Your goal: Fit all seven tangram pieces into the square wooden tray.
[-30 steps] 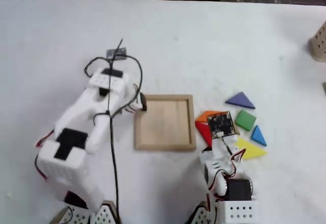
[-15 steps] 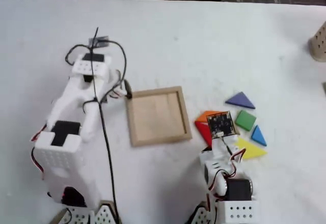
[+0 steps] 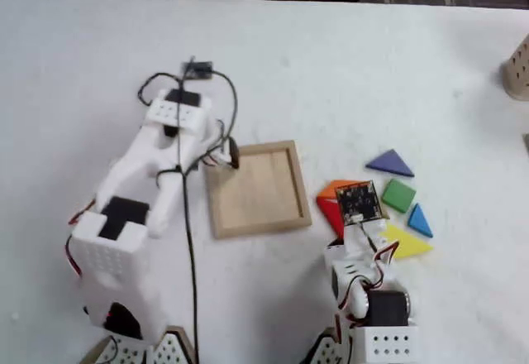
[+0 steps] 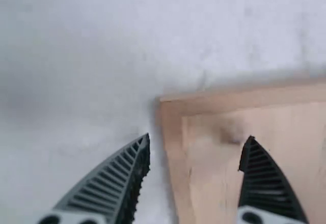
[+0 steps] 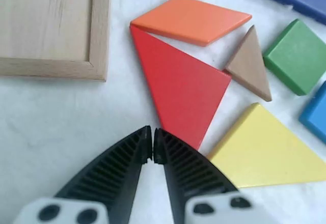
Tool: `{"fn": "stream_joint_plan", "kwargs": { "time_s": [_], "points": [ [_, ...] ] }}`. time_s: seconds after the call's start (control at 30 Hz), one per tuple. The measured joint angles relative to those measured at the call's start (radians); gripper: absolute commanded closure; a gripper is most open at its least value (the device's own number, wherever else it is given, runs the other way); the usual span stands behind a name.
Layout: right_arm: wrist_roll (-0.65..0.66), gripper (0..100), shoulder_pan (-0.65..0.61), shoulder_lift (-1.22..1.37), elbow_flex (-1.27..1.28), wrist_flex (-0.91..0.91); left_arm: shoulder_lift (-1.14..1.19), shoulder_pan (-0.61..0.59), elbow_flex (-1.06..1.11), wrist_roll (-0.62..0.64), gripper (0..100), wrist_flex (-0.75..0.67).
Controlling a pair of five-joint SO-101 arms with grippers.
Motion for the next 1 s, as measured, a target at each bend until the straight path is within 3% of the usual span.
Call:
{"fn": "stream_joint_plan", "kwargs": {
  "time_s": [0.27, 0.57, 0.8, 1.0],
  "points": [
    [0.000, 98.1, 0.000, 0.000, 0.000, 0.000, 0.074, 0.061, -0.087, -0.025, 72, 0.002],
    [0.000, 98.1, 0.000, 0.000, 0.000, 0.000, 0.077, 0.224, -0.114, -0.087, 72, -0.032],
    [0.000, 98.1, 0.000, 0.000, 0.000, 0.000, -0.048, 0.183, -0.117, -0.110, 72, 0.006],
    [0.000, 98.1, 0.000, 0.000, 0.000, 0.000, -0.272, 0.109, 0.083, -0.110, 72, -0.018]
  ]
}}
